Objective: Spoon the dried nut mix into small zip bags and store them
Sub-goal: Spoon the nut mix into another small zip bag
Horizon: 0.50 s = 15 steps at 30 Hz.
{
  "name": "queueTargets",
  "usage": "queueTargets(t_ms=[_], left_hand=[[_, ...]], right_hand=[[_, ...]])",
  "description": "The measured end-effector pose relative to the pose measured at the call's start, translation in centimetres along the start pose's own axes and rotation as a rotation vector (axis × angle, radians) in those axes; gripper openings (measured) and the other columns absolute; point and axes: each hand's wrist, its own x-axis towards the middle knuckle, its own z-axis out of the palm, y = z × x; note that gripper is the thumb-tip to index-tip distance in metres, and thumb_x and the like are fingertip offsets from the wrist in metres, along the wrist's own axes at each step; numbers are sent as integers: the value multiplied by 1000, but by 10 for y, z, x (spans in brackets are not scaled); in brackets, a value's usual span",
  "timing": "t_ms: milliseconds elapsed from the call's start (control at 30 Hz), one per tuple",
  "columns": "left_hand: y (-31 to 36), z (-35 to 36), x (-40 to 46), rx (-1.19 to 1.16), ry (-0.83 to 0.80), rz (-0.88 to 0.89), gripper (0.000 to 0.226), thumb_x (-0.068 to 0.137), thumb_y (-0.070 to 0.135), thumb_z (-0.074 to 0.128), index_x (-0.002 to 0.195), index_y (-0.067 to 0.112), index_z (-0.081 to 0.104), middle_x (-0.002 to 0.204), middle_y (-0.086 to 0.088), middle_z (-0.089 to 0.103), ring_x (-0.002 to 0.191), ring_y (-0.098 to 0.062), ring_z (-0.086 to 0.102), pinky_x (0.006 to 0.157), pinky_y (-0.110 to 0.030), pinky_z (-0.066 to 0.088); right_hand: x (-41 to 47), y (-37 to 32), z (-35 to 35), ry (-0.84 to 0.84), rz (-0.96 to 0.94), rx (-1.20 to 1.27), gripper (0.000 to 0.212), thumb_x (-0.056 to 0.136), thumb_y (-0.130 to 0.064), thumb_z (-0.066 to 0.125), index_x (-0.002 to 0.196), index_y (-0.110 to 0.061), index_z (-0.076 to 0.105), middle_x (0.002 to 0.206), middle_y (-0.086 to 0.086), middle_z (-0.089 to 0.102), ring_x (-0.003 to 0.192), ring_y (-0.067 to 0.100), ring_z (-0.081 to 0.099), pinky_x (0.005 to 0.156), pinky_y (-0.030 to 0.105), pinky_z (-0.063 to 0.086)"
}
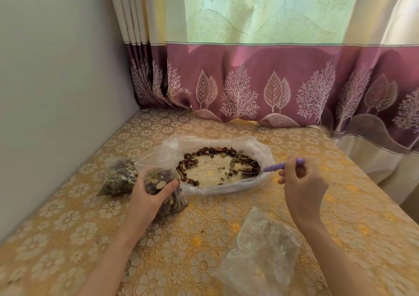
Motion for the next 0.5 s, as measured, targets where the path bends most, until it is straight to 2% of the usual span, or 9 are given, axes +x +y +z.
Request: queueTargets(t_ms=[67,167,233,300,367,500], left_hand=[[1,1,-1,1,6,9,55,57,45,74,106,34,53,98,12,64,82,13,59,67,-11,44],[3,1,-2,0,15,14,49,55,45,74,99,40,53,95,18,62,80,15,59,61,-4,45],[4,1,-2,-12,10,7,47,55,45,75,96,42,53,94,17,63,81,12,60,66,-12,47],[5,1,-2,-19,4,3,47,54,45,75,96,42,54,94,16,64,81,9,61,69,-19,47],[5,0,-2,-21,4,0,49,53,46,75,96,41,54,94,16,64,81,9,61,69,-19,47],[5,1,-3,-1,3,12,47,54,46,75,96,42,53,95,17,64,81,12,60,68,-15,45]], right_hand=[[-3,3,2,-10,6,18,18,97,-20,48,80,-18,52,63,-23,64,52,6,62,43,19,47],[-7,9,5,-6,43,41,20,97,-21,49,82,-11,58,68,-19,66,54,4,63,46,12,47],[-8,12,6,-15,117,73,20,97,-21,50,82,-13,60,71,-14,69,55,5,64,51,12,49],[-9,15,7,-46,220,121,22,97,-21,50,82,-15,65,76,-5,73,62,9,67,58,19,55],[-8,18,8,-83,360,208,24,97,-19,51,83,-15,71,81,3,74,71,18,70,65,27,58],[-4,20,11,-67,590,384,25,95,-16,54,87,-3,74,85,11,74,78,23,70,69,22,58]])
